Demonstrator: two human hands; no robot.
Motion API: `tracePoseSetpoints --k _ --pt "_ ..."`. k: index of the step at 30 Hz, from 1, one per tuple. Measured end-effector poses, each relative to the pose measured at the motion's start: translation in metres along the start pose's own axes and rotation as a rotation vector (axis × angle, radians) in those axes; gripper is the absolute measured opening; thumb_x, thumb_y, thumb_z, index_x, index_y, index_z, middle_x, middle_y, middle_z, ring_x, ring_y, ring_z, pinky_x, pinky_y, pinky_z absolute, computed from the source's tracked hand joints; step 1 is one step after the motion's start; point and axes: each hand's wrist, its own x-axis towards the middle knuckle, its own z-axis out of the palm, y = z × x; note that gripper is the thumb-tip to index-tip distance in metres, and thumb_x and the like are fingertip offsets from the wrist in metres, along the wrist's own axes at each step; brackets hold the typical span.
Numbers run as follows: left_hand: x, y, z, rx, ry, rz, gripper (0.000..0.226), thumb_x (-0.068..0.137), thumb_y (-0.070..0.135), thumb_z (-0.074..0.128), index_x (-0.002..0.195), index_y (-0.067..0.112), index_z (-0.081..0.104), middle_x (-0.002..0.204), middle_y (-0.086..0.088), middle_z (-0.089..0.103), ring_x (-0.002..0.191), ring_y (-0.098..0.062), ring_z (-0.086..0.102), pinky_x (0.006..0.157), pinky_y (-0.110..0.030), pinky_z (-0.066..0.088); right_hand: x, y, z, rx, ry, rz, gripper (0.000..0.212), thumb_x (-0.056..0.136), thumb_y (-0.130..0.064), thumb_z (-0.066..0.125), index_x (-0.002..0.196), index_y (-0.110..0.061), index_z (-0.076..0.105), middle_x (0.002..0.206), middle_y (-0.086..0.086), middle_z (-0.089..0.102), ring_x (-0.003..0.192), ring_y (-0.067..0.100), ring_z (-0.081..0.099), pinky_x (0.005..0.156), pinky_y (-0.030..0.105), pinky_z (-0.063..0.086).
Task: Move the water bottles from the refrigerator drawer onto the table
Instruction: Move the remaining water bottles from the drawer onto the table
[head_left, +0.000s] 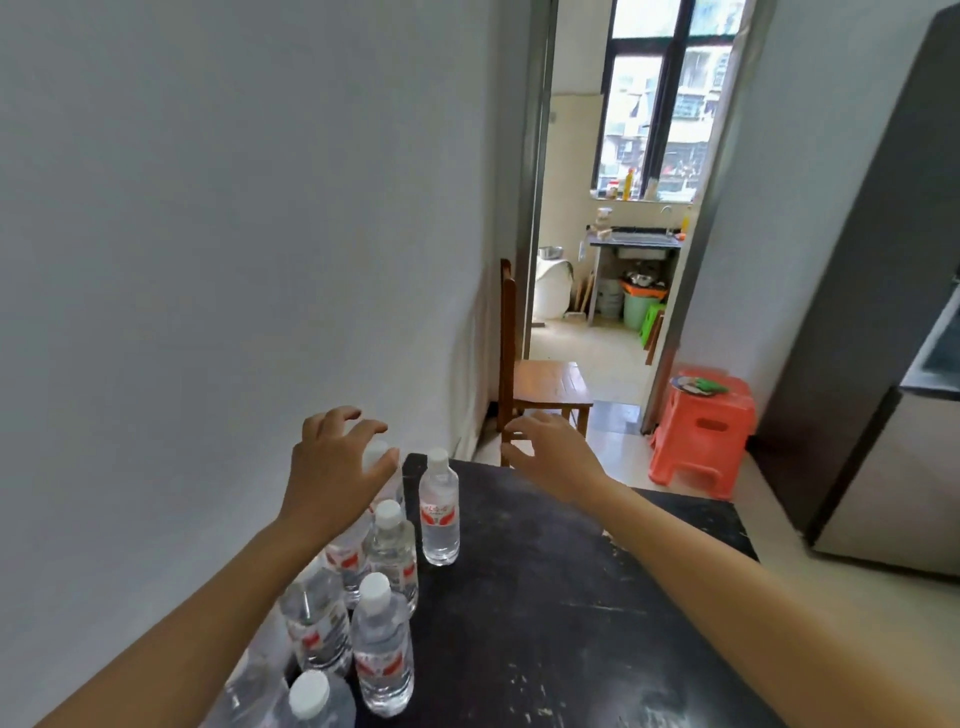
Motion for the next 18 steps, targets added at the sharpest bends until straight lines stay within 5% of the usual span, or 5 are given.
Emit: tracePoseSetpoints --k 10,18 --pt "-0.06 -0.015 -0.044 -0.025 0.007 -0.026 0.041 0.088 0.032 0.057 0.124 0.013 0.056 0.138 -0.012 0.046 0.13 -0.03 0.034 0.103 -0.042 0.034 -0.082 -0.023 -0.031 -0.13 -0.008 0.011 0.034 0.093 -0.033 0.049 0.121 -0.016 0.057 0.129 0.004 0.053 0.12 0.021 0.046 0.101 0.033 0.04" --pt "-0.129 -0.015 -0.063 -0.194 -0.04 0.133 0.039 0.087 0.03 0.058 0.123 0.014 0.057 0.139 -0.01 0.046 0.127 -0.029 0.038 0.104 -0.042 0.034 -0.213 -0.079 -0.042 -0.206 0.101 0.233 0.039 0.092 -0.034 0.051 0.127 -0.017 0.053 0.133 0.004 0.05 0.122 0.021 0.045 0.102 0.034 0.038"
